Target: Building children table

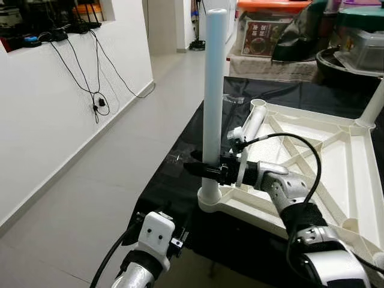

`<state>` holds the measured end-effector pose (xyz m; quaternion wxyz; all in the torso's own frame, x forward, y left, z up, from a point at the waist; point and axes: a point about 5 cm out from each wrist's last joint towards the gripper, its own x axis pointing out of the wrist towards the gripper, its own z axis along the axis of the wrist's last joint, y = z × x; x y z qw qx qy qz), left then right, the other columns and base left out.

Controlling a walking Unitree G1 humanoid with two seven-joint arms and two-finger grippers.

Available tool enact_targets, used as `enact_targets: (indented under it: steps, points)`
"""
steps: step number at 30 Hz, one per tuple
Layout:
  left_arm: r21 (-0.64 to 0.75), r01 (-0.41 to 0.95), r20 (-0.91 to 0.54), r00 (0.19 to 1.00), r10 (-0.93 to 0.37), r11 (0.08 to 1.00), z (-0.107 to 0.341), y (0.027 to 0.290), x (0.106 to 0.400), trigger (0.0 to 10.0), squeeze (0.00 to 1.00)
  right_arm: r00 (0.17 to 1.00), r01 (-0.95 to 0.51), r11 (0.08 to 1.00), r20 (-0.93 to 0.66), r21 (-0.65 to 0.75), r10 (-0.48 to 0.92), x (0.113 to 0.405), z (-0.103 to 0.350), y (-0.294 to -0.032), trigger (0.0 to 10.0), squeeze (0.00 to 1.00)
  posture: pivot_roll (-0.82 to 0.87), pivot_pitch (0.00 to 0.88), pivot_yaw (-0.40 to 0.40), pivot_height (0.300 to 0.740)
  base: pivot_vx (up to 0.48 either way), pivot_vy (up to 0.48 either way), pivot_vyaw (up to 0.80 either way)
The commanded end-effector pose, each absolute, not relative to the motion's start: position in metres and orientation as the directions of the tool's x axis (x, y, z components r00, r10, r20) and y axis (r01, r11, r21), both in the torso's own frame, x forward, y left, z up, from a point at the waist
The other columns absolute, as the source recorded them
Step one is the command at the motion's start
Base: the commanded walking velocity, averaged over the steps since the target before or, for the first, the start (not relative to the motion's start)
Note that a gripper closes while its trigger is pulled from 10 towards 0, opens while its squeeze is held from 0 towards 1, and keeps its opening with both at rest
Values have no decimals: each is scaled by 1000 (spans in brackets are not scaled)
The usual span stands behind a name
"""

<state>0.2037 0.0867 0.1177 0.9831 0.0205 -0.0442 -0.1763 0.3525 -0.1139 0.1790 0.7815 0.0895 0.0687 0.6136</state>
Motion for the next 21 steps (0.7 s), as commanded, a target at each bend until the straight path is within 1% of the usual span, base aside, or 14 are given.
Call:
enact_targets:
  steps: [1,3,9,10,11,12,13,15,16,17,18,19,20,21]
  points:
    - [48,344,62,936,-346,938,113,87,203,10000,0,146,-965,144,-11,218,989,349,178,-102,0,0,-62,0,16,740,0,0,0]
    - [48,344,62,936,-346,938,113,87,203,10000,0,127,-968,129,-23,215,992,349,178,-101,0,0,-62,0,16,740,0,0,0]
    - [47,343,62,936,-346,938,113,86,203,10000,0,141,-968,145,-35,203,989,351,176,-101,0,0,-55,0,14,740,0,0,0]
    - [49,346,60,936,-348,937,113,87,202,10000,0,187,-965,190,-35,180,982,352,174,-100,0,0,-35,0,28,740,0,0,0]
    - [49,346,60,936,-348,937,113,87,202,10000,0,187,-965,190,-35,180,982,352,174,-100,0,0,-35,0,28,740,0,0,0]
    - [51,345,60,936,-348,937,113,88,202,10000,0,330,-929,334,-51,160,942,357,168,-98,0,0,-28,0,20,740,0,0,0]
    - [51,345,60,936,-348,937,113,88,202,10000,0,330,-929,334,-51,160,942,357,168,-98,0,0,-28,0,20,740,0,0,0]
    - [53,345,59,936,-347,937,113,88,202,10000,0,635,-760,638,-69,129,770,370,159,-102,0,0,-30,0,22,740,0,0,0]
    - [52,344,59,936,-347,937,113,89,202,10000,0,724,-673,729,-87,124,684,374,156,-106,0,0,-30,0,22,740,0,0,0]
    - [52,344,59,936,-347,937,113,89,202,10000,0,724,-673,729,-87,124,684,374,156,-106,0,0,-30,0,22,740,0,0,0]
    - [51,344,59,936,-347,937,113,89,203,10000,0,832,-535,839,-115,96,544,380,153,-115,0,0,-30,0,22,740,0,0,0]
    - [50,345,58,936,-347,937,113,89,202,10000,0,929,-332,940,-145,74,339,383,150,-130,0,0,-36,0,23,740,0,0,0]
    - [50,345,58,936,-347,937,113,89,202,10000,0,929,-332,940,-145,74,339,383,150,-130,0,0,-36,0,23,740,0,0,0]
    - [50,345,58,936,-347,937,113,89,202,10000,0,973,-153,987,-165,49,159,383,147,-146,0,0,-36,0,23,740,0,0,0]
